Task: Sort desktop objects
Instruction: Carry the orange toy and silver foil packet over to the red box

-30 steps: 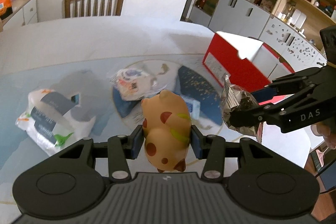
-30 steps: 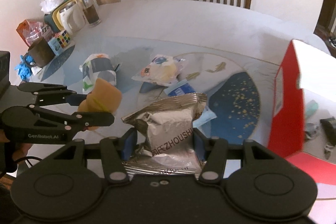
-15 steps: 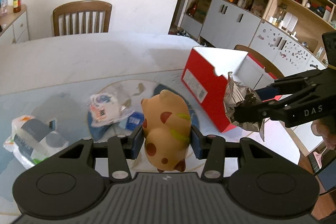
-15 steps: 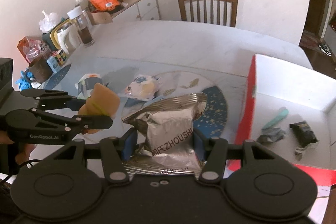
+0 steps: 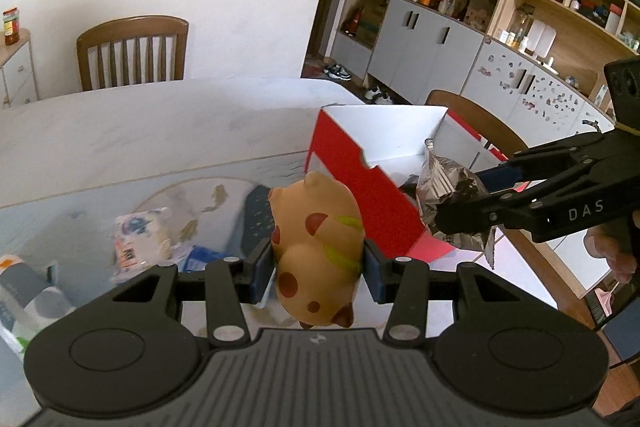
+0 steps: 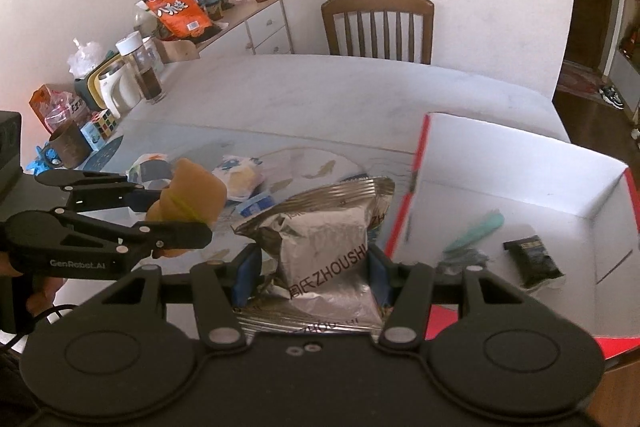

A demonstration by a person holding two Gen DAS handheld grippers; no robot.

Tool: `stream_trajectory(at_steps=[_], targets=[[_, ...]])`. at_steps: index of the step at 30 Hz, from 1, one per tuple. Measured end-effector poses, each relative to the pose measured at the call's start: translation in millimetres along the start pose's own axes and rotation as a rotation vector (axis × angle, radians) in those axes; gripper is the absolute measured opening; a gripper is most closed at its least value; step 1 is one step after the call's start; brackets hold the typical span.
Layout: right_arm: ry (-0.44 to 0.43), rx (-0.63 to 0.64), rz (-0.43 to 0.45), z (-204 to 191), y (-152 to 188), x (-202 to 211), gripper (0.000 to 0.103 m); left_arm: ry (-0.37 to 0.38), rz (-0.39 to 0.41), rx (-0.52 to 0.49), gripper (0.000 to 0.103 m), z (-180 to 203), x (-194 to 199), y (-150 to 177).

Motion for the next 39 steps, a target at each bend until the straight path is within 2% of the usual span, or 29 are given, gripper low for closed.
stream_trajectory(at_steps=[24,39], targets=[[0.048,-0.055,0.008,102,9,28,0.055,0.048,-0.016,-0.049,0.045,80,-67,-25],[0.079,-0.086,-0.003,155,14,26,0.055,0.08,-0.057,-0.083,0.045,111,-127,-43]])
Point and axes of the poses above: each gripper's, at about its wrist camera, not at the fingertips, and x roughly against the way its jaws point, z to its right, y to its underside, the point moved 10 cm from there along -x, roughly the way its jaws point, and after that the axes turned 7 degrees about z, right-handed, at the moved point
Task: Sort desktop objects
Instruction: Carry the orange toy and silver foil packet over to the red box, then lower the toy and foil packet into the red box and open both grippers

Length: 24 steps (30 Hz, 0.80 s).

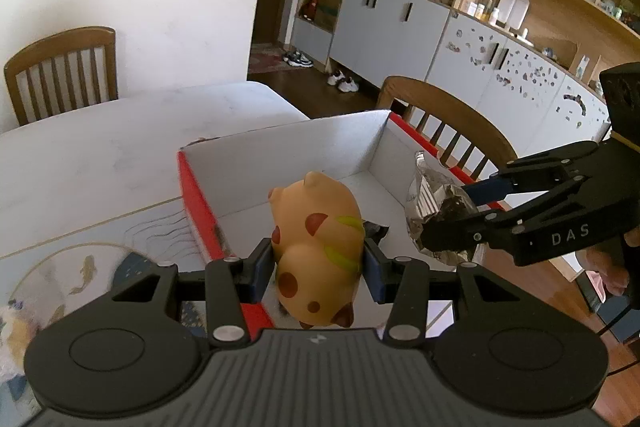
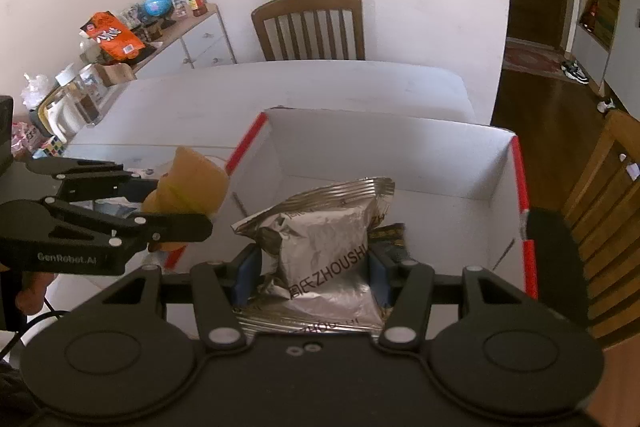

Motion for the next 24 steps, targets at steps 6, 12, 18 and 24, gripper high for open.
stream_trajectory(at_steps=[6,12,18,24], targets=[[0.026,-0.008,-0.014,22,1,-6,0.055,-0.001,-0.034,-0.045,0.045,6,-30,-9],[0.037,-0.011,-0.03,37,3,-16,0.055,-0.011,-0.062,-0.07,0.045,4,-58,-18],[0.046,-0.012,-0.054,48,6,-29,0.055,-0.018,-0.128,-0.064,0.045,-4,-85,-15],[0.063,0.001,-0.079,61,3,-42,0.055,-0.023,-0.202,-0.078,0.045,-9,-108,-9]])
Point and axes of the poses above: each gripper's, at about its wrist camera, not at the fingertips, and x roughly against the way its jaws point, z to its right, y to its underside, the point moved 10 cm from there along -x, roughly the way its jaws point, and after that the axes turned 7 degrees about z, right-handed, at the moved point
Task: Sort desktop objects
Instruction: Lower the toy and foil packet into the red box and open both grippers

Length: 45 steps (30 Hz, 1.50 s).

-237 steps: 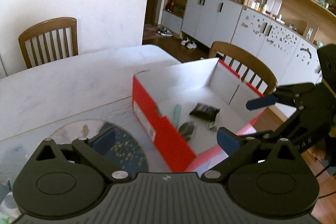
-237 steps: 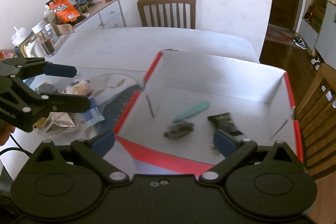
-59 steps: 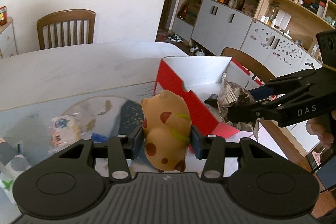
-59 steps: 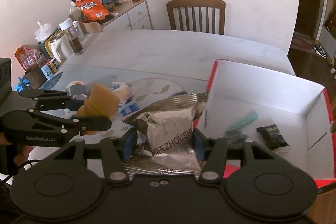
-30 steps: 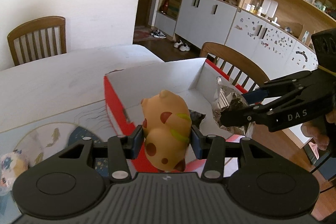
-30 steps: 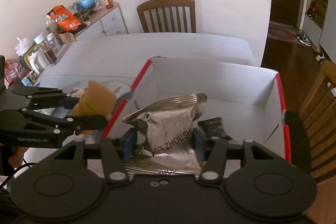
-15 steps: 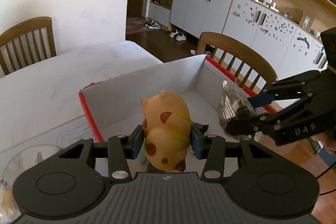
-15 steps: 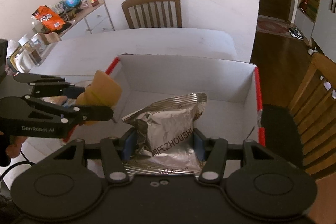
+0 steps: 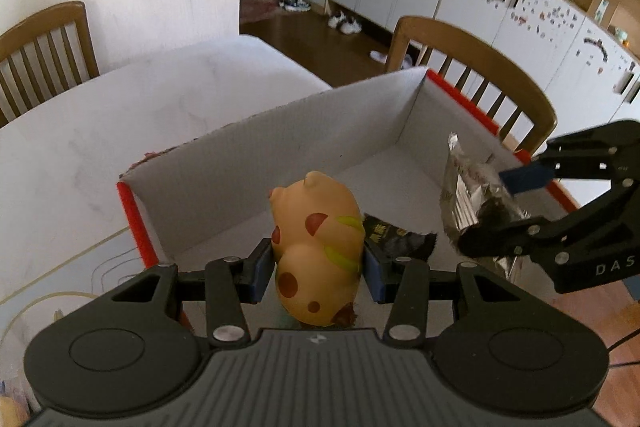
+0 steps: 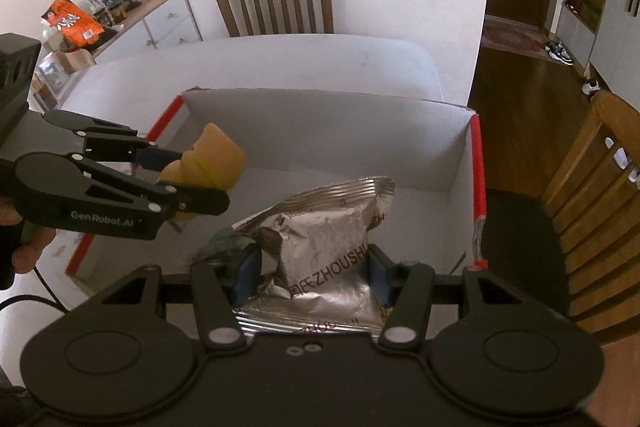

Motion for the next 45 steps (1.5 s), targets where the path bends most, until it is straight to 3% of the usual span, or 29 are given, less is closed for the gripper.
stream_trajectory(at_steps=[19,42,44,45], targets=[[0.044,0.093,-0.099,15,-5,-62,0.055,0.008,-0.162,-0.068,0.045,6,-39,15],[0.047,0.069,-0.124,15,-1,-78,0.057,0.017,-0.269,-0.058,0.046,9,-43,24],[0.057,0.068,-0.121,16,-1,-77,0.058,0.014,-0.27,-0.06,0.048,10,-42,24],[0.058,0.067,-0.119,18,-1,-75,0.059,0.014,-0.265,-0.064,0.054,11,-41,23]])
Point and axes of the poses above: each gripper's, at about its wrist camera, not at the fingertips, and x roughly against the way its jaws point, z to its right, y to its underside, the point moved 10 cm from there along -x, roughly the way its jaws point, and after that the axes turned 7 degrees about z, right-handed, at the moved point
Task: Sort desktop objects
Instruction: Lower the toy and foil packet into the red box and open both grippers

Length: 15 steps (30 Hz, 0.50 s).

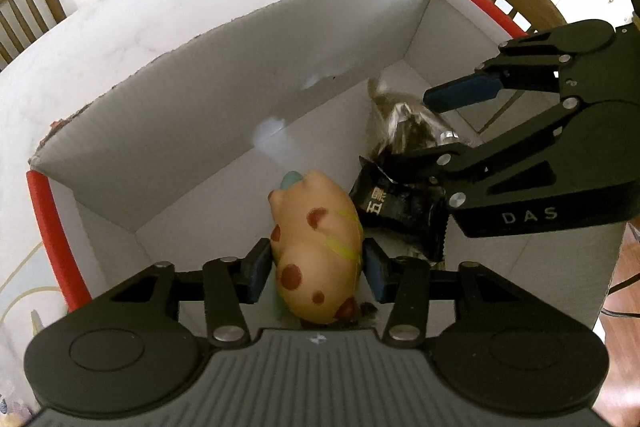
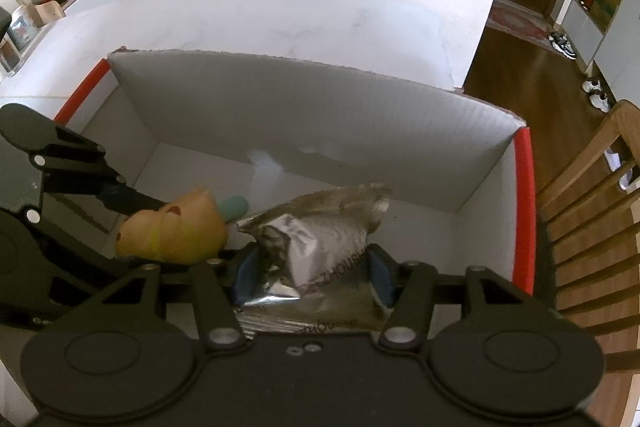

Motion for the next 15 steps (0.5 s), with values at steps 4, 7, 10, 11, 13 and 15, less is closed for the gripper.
stream_trajectory(at_steps=[4,7,10,11,13,15], targets=[[-0.007,-0.01,0.012,-1,-4,4,0.064,0.004,0.029,-0.001,0.071,1,8,0],[-0.011,-0.009,0.017,-2,-6,8,0.064,0.007,0.037,0.001,0.072,2,13,1],[-0.013,-0.007,0.023,-5,-7,11,0.065,0.014,0.049,0.005,0.072,4,19,2],[-0.013,-0.006,0.024,-8,-9,11,0.065,0.014,0.052,0.006,0.072,6,12,-4],[-0.018,-0.008,0.025,-9,-10,14,0.065,0.014,0.063,0.005,0.074,6,13,-4],[-0.027,-0.015,0.028,-11,-10,18,0.065,0.016,0.073,0.003,0.075,7,17,-5]])
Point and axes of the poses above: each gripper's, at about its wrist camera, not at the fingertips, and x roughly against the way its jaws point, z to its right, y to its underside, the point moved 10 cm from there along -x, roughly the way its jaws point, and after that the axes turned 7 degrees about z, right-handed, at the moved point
